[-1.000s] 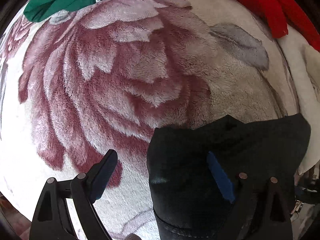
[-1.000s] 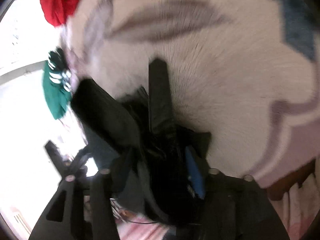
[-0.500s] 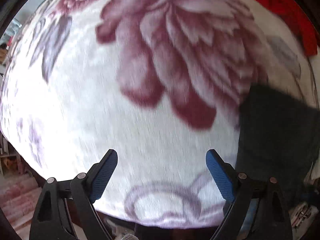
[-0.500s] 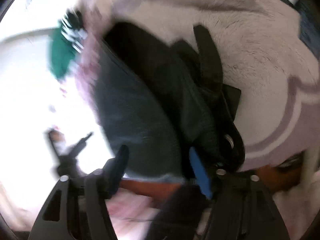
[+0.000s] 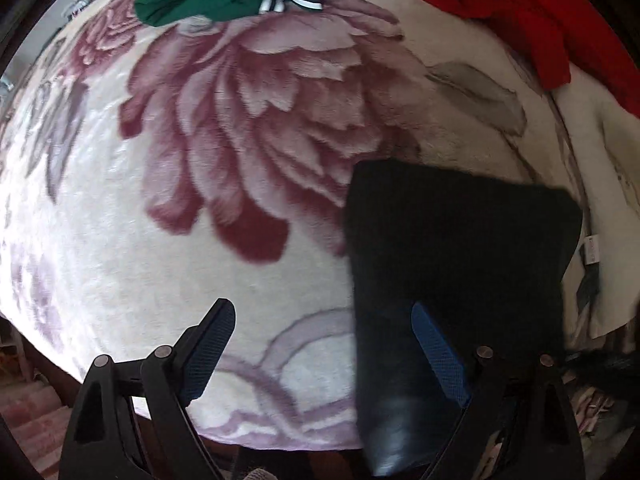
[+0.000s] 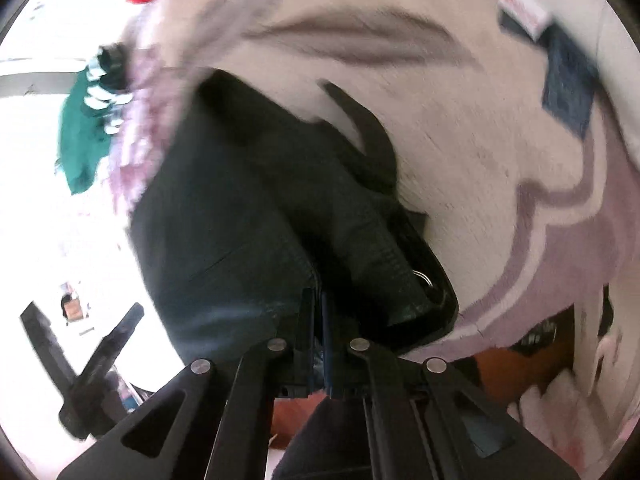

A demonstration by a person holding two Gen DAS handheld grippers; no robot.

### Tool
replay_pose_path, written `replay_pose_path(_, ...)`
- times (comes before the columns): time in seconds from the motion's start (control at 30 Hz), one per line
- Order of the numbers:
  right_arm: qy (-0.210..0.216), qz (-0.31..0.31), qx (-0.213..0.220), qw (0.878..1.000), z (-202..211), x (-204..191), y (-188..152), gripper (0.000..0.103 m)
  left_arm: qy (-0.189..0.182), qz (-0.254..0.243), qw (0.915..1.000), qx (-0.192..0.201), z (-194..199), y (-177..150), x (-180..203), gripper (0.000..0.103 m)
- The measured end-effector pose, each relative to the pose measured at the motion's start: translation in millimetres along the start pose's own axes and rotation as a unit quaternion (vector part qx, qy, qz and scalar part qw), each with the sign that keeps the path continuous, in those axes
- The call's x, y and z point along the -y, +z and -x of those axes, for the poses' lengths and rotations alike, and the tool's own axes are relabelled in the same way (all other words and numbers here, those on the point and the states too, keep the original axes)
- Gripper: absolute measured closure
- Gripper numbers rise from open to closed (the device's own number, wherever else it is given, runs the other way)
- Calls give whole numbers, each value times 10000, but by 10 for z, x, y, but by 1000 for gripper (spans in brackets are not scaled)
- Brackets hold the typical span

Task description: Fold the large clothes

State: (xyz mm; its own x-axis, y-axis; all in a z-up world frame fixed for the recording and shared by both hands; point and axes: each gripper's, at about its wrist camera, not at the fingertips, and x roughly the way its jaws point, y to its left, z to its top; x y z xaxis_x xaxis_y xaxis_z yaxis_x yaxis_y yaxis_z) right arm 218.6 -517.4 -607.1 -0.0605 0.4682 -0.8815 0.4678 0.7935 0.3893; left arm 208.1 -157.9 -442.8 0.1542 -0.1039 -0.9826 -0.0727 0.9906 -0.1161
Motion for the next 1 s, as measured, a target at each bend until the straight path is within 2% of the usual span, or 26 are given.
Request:
replay_pose_path(0.07, 154, -13, -321, 9994, -74, -11, 93, 95, -20, -35, 10000, 48, 48, 61, 61, 12)
replay_pose_path(0.1, 253, 65, -340, 9991, -16, -57, 115, 95, -37, -71, 9999, 141, 129, 25, 94, 12)
replay_pose_path(0.17, 85, 419, -58, 9991, 197, -194, 138, 94, -18, -157, 9995, 281, 138, 54, 136, 14)
replay_pose_path(0.23, -6, 709, 156, 9974, 342, -341, 181, 87, -51, -208, 9997, 114, 7, 116, 208, 18)
replay_pose_path(0.27, 1, 829, 253, 9962, 391, -443, 215, 87, -109, -278, 9995, -44, -115, 136, 270, 36)
replay_pose_path(0.3, 58, 942, 270, 9952, 414, -512, 249, 87, -160, -295, 9994, -108, -186, 148, 299, 43)
replay_pose_path(0.33, 133, 1102, 255, 9935, 417, -598, 252, 87, -159, -306, 9993, -113, -258, 162, 348, 56)
replay_pose_path(0.37, 127, 1314, 216, 9910, 374, -745, 273, 87, -95, -361, 9993, -83, -294, 182, 395, 58)
replay_pose_path(0.43, 3, 1588, 57, 9873, 184, -893, 360, 87, -7, -446, 9990, -78, -347, 238, 458, 60)
replay_pose_path(0.47, -331, 1694, -4, 9850, -11, -942, 408, 87, -41, -408, 9991, -112, -390, 286, 464, 60)
replay_pose_path(0.53, -609, 1704, -119, 9834, -304, -943, 523, 89, -125, -356, 9988, -307, -528, 360, 454, 60)
replay_pose_path(0.73, -535, 1370, -351, 9885, -556, -833, 750, 90, -207, -370, 9983, -396, -764, 422, 446, 60)
replay_pose_path(0.87, -710, 1369, -502, 9868, -608, -911, 804, 90, -190, -446, 9984, -301, -749, 449, 469, 59)
replay_pose_path(0.93, -444, 1335, -699, 9876, -477, -960, 824, 86, -406, -435, 9978, -292, -587, 459, 411, 59)
replay_pose_path(0.97, -36, 1270, -804, 9886, -298, -916, 828, 84, -576, -369, 9974, -236, -448, 451, 333, 59)
replay_pose_path(1.0, 342, 1231, -753, 9890, -121, -851, 816, 74, -631, -317, 9974, -135, -318, 443, 245, 59)
